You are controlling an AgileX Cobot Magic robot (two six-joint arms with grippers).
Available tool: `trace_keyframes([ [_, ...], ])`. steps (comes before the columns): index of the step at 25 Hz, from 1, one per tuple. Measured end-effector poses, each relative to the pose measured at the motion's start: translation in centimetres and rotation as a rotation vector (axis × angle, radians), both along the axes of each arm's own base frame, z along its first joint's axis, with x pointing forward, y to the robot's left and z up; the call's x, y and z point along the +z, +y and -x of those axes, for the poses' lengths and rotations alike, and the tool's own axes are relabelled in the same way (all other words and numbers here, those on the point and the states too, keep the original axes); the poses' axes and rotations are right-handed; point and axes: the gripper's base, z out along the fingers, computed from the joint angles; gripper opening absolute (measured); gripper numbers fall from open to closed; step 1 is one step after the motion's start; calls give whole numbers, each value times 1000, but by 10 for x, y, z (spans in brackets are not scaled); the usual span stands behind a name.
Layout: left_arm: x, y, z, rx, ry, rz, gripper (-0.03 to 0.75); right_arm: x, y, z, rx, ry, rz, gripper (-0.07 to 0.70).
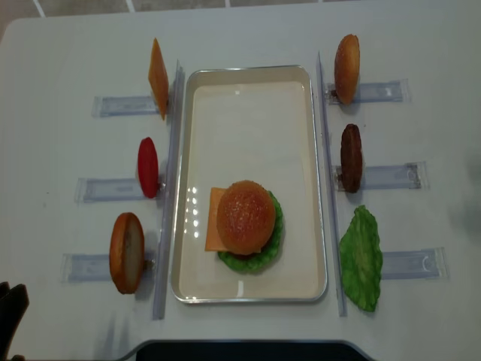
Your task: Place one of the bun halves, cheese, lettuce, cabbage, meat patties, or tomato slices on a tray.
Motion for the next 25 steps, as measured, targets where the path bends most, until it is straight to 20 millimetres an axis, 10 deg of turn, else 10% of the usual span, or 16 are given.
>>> trace_keyframes([
  [14,0,0,0,0,0,0,159,69,6,109,-24,-462,5,489],
  [25,0,0,0,0,0,0,159,24,10,177,-22,-572,8,489],
])
